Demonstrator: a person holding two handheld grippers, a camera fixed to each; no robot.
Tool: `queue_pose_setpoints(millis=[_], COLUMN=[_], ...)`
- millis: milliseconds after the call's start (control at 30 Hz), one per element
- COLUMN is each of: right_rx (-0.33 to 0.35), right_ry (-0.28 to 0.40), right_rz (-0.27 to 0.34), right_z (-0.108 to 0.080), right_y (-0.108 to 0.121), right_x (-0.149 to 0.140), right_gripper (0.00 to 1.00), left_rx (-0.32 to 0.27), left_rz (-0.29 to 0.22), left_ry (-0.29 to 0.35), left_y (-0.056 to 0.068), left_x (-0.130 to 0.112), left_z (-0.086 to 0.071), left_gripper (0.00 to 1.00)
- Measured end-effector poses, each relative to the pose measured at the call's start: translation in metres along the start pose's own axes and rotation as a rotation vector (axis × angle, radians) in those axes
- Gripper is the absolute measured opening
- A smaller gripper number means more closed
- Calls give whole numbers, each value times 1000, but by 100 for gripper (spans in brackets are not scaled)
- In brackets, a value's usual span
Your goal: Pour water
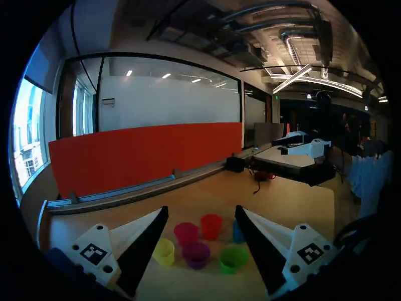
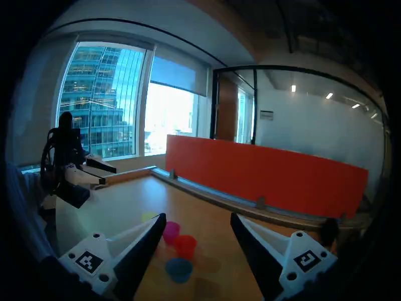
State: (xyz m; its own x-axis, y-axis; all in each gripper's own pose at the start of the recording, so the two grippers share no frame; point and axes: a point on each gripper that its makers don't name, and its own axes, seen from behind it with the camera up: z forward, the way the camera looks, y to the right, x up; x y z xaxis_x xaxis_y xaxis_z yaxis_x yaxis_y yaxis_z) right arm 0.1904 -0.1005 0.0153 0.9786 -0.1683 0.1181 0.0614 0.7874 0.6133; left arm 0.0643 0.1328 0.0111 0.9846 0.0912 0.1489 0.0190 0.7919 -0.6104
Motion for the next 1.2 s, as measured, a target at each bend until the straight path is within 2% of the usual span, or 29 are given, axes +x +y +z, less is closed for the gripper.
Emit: queue_pose_setpoints(millis=[467,767,1200], right_rx=[40,68,99], right_ry=[-65,-106,-199], right_rz=[7,-9,-20], right_z=[16,25,41], right_y=[-5,-11,-19], right_x=[-38,-66,-120], right_gripper=[99,99,99], left_rx=[-63,-103,-149], left_rz=[-7,10,21], left_ry=[-99,-148,-244], left_y=[22,37,61], left_x=[-57,-91,-144], left_z=[17,28,37], left_gripper=[99,99,99])
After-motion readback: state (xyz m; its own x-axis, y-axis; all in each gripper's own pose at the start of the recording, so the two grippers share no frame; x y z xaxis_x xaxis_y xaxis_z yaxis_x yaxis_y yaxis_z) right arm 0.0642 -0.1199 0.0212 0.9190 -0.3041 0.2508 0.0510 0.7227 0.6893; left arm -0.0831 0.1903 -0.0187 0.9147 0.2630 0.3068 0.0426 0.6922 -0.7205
